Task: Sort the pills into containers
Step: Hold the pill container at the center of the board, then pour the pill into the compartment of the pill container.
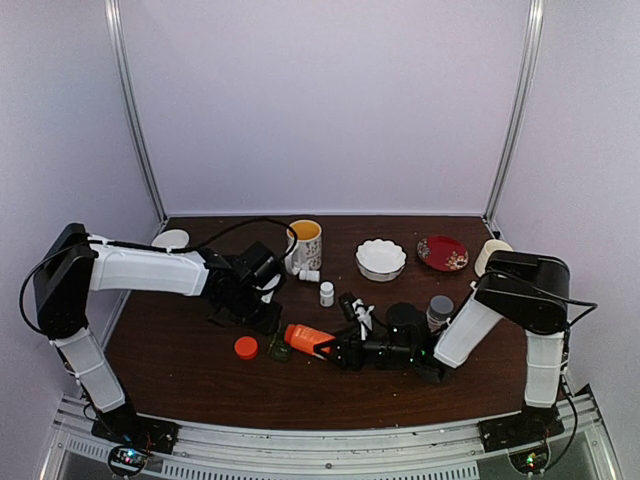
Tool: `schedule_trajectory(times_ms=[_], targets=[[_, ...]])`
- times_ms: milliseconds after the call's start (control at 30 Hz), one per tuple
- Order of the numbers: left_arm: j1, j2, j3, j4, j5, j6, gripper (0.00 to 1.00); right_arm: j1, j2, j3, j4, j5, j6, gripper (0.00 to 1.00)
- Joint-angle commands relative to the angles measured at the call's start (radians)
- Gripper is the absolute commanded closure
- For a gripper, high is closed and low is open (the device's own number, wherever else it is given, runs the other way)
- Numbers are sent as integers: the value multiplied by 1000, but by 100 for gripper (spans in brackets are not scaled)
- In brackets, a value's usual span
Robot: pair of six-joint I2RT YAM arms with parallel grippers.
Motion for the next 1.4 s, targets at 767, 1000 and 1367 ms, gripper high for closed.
schedule_trajectory(times_ms=[767, 1000, 1367], targets=[[23, -41, -35, 111, 113, 37, 87, -9, -121, 48, -198, 26, -26, 100], [21, -35, -33, 109, 107, 34, 92, -9, -135, 59, -266, 32, -45, 100], [20, -33, -20, 85, 97, 51, 96, -9, -186, 32, -232, 13, -42, 100]])
